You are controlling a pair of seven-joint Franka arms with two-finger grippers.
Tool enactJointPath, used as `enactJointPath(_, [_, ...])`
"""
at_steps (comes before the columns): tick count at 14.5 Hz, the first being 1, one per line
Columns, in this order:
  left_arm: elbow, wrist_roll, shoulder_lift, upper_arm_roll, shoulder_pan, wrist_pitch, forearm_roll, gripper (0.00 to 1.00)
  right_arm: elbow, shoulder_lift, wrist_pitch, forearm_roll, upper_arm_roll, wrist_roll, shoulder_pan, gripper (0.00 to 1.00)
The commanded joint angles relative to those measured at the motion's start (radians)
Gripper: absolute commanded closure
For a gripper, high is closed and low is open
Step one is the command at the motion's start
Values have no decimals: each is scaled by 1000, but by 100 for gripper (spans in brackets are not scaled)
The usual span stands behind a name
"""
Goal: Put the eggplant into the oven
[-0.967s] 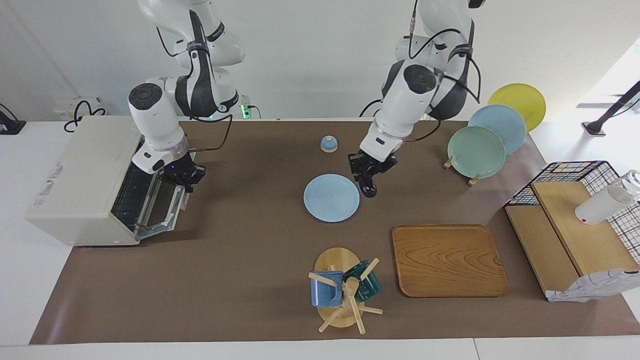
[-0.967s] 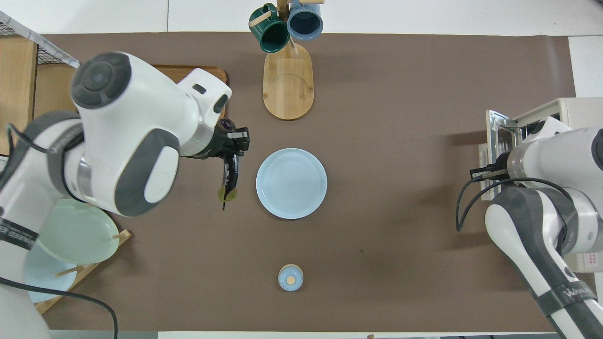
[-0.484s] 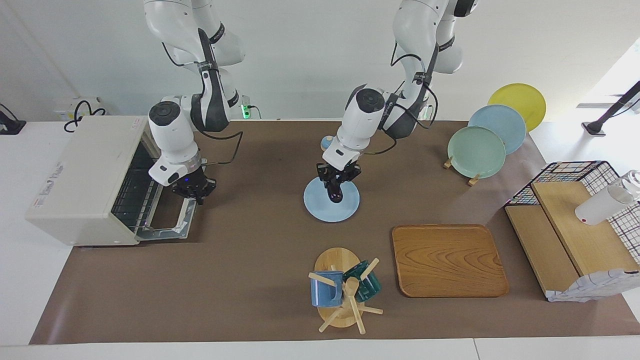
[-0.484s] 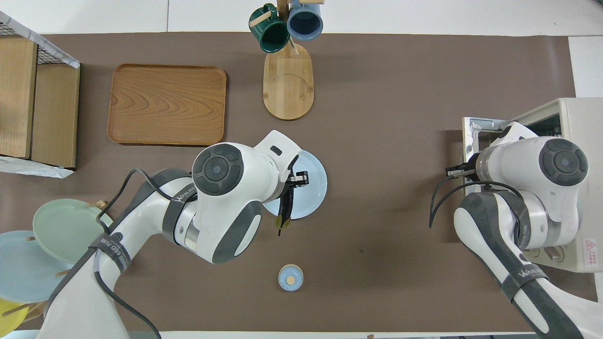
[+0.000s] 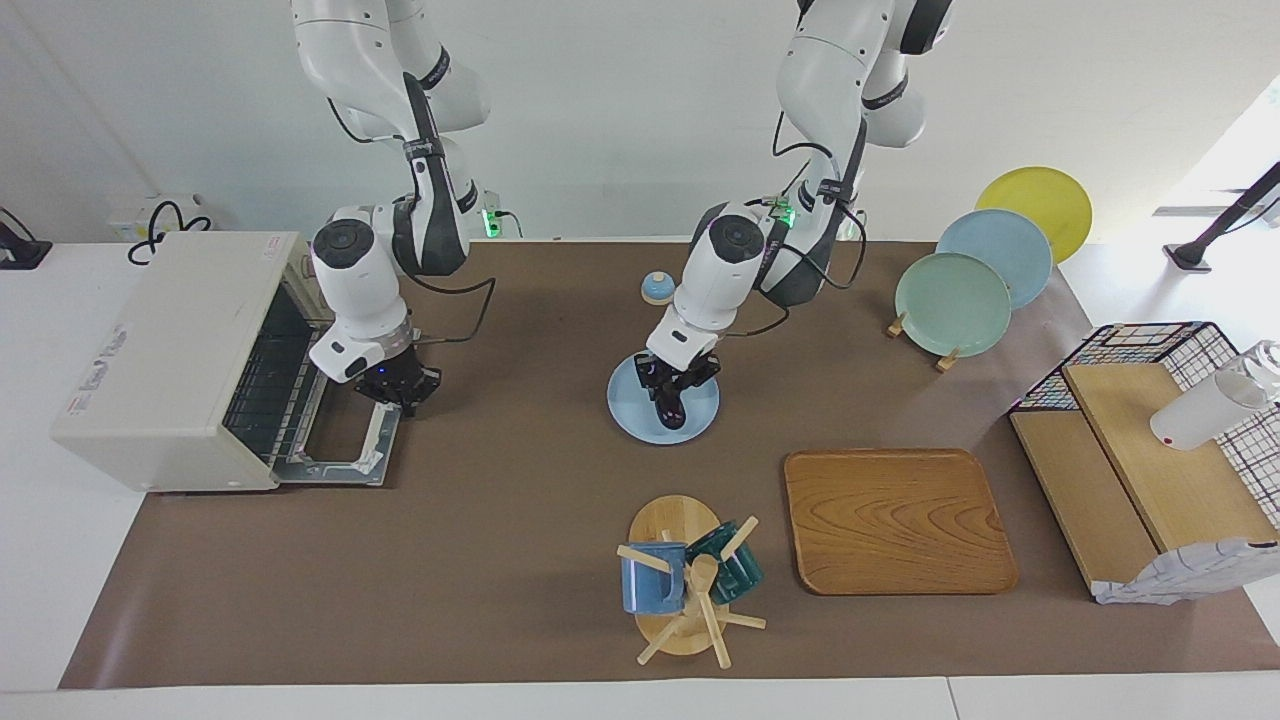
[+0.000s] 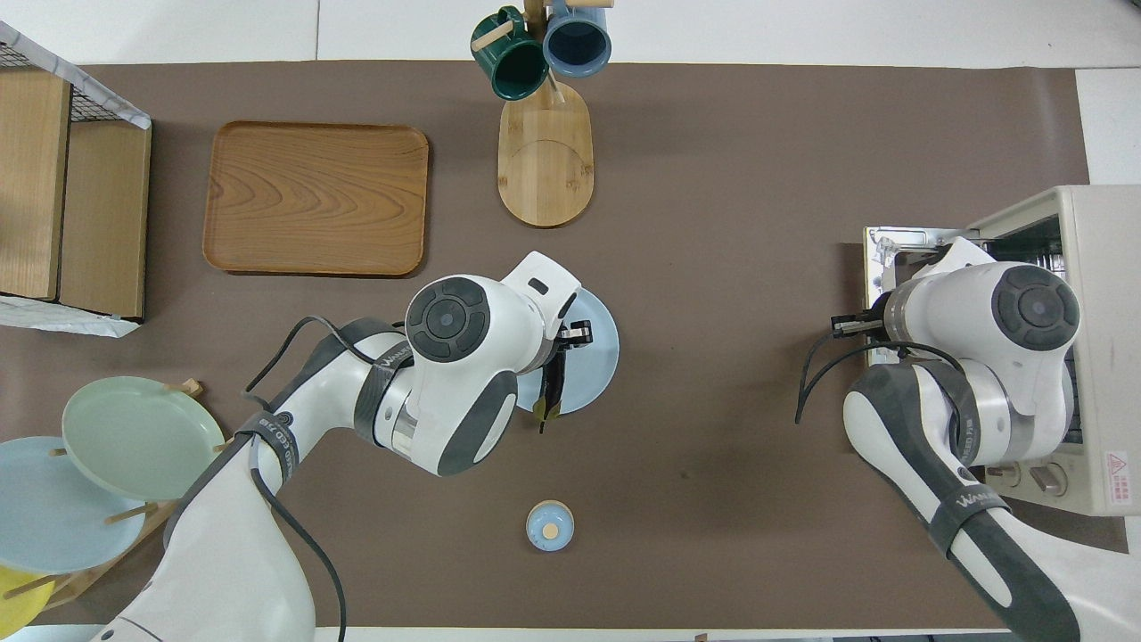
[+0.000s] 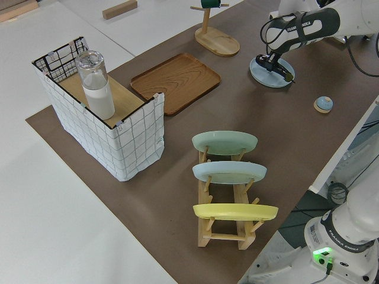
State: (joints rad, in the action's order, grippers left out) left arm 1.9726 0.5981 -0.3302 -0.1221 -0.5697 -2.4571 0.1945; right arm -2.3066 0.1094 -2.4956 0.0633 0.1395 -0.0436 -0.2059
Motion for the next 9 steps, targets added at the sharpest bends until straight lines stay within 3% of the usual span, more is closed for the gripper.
enactJointPath(1, [2, -23, 3, 9, -4, -10, 9, 100, 53, 13, 9, 15, -1, -51, -49, 100])
enactJointPath(2, [2, -24, 3, 10, -4, -10, 9, 41, 93, 18, 52, -14, -11, -65, -78, 100])
enactJointPath(3, [-4, -24, 3, 12, -2, 0, 9, 0, 155, 27, 122, -64, -11, -79, -110, 95])
enactJointPath(4, [-6, -24, 6, 15, -2, 3, 9, 0, 205, 36, 186, -103, -11, -87, -125, 64])
enactJointPath(6, [-23, -27, 26, 31, 17, 56, 8, 0, 237, 42, 224, -112, -12, -82, -127, 40])
enactJointPath(8, [-102, -63, 66, 35, 91, 207, 8, 0, 268, 44, 254, -111, -50, -52, -127, 12])
enactJointPath(9, [-160, -98, 78, 35, 149, 308, 8, 0, 313, 49, 299, -114, -79, -61, -129, 11])
